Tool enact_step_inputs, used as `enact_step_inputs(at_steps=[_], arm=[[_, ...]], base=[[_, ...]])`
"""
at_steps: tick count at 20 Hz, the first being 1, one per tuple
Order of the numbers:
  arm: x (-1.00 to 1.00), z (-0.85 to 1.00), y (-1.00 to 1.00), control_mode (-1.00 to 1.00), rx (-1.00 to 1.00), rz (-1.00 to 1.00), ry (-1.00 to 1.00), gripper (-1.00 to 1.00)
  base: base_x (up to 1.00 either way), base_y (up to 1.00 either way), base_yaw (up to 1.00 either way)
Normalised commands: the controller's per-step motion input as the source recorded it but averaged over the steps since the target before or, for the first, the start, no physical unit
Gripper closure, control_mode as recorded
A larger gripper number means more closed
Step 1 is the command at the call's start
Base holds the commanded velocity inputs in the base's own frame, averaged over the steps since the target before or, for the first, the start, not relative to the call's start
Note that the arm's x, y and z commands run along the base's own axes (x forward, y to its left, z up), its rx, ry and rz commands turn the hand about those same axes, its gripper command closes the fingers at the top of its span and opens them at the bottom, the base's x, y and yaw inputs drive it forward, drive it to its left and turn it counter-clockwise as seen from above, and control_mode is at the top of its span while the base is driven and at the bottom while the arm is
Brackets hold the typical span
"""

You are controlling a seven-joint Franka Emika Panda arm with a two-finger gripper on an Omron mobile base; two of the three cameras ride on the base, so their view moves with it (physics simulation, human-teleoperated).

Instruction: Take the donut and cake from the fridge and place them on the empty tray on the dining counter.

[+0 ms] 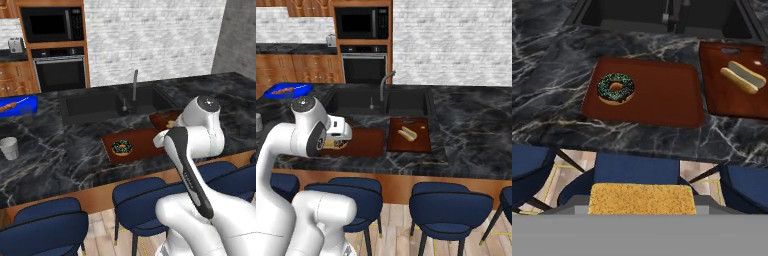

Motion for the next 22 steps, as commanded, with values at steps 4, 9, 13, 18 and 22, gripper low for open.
enact_step_inputs(at_steps=[4, 9, 13, 18, 22], arm=[[0.94, -0.15, -0.40, -1.00, 0.01, 0.06, 0.13, 1.00], [0.99, -0.37, -0.21, -1.00, 0.00, 0.05, 0.09, 1.00], [0.94, -0.59, 0.00, -1.00, 0.00, 0.04, 0.11, 1.00], [0.82, -0.60, 0.00, -1.00, 0.00, 0.04, 0.11, 1.00], [0.62, -0.58, 0.00, -1.00, 0.00, 0.01, 0.03, 1.00]], base=[[0.00, 0.00, 0.00], [0.00, 0.00, 0.00], [0.00, 0.00, 0.00], [0.00, 0.00, 0.00], [0.00, 0.00, 0.00]])
